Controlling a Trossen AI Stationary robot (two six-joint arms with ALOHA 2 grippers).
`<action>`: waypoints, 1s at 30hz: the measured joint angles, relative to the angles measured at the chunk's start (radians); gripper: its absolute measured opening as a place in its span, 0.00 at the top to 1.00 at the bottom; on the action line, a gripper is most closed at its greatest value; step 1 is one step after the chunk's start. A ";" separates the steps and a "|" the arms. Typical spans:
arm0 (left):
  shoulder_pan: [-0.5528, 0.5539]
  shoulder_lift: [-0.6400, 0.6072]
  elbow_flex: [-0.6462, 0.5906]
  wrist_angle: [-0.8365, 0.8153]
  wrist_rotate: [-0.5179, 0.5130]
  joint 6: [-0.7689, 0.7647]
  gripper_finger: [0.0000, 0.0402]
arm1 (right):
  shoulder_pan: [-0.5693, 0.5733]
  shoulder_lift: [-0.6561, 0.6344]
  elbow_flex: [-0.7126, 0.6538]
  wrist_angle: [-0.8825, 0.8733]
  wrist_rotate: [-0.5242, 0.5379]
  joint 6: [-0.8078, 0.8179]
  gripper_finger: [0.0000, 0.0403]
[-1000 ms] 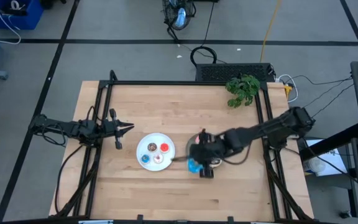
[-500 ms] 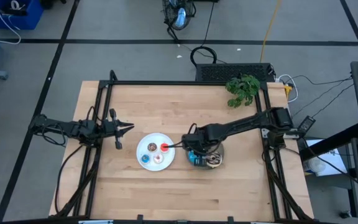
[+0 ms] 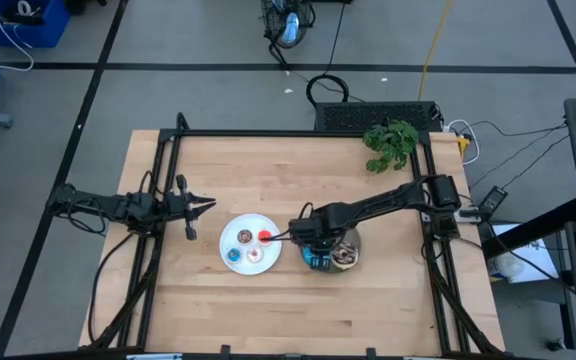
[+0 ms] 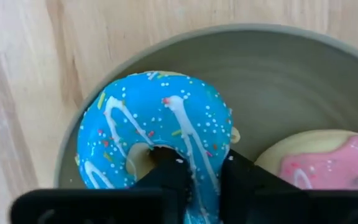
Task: Pick & Place donuts
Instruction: Put the big blue donut on the gray plate, then return to Home Position
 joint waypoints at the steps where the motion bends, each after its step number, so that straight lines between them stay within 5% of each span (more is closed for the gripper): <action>1: 0.000 0.000 0.000 0.000 0.000 0.000 0.90 | 0.000 -0.003 0.000 -0.003 0.000 0.000 0.86; 18: 0.000 0.000 0.000 0.000 0.000 -0.001 0.90 | -0.004 -0.041 0.026 -0.079 0.007 0.031 0.38; 25: 0.000 0.000 0.000 0.000 0.000 0.006 0.90 | -0.028 -0.062 0.124 -0.168 0.014 0.036 0.34; 30: 0.000 0.000 0.000 -0.001 0.000 0.022 0.90 | -0.019 -0.171 0.144 -0.184 0.131 0.028 0.42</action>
